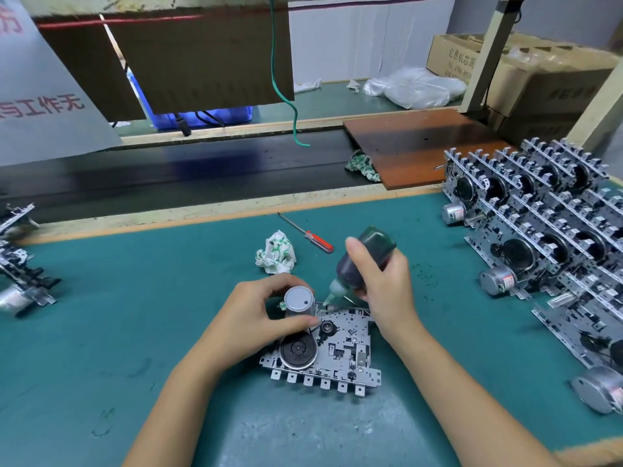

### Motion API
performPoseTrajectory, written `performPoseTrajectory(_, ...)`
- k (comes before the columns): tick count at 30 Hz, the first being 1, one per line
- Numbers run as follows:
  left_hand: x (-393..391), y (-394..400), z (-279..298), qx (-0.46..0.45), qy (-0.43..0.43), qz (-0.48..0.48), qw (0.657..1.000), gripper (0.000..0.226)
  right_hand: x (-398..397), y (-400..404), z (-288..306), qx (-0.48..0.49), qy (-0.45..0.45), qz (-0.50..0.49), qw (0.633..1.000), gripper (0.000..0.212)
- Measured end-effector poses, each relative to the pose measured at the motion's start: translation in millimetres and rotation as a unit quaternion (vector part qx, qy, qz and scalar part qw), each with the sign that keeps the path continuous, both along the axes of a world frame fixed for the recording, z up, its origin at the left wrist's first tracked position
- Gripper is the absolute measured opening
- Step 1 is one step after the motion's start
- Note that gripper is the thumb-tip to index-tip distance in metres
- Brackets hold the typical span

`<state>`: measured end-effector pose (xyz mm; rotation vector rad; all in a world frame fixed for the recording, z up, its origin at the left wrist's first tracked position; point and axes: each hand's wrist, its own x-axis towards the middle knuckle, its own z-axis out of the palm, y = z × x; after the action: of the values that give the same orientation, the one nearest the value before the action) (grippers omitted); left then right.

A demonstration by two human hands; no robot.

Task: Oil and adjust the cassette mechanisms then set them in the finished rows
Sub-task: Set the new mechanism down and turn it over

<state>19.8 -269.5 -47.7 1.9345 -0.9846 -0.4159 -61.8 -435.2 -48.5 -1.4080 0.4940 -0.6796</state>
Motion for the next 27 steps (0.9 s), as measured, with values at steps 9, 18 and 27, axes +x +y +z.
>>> performPoseTrajectory(9,-16,-18,9,-0.179,0.345,0.165,0.906,0.017,-5,-22,27,0.379,-0.215,0.013,0.900,0.030)
performPoseTrajectory(18,-46,-24,6,-0.389,0.651,0.128,0.639,0.044,-7,25,33,0.311,-0.143,0.080,0.936,0.038)
performPoseTrajectory(27,-49,-31,5,-0.415,0.662,0.119,0.612,0.032,-10,38,28,0.239,-0.096,0.055,0.965,0.016)
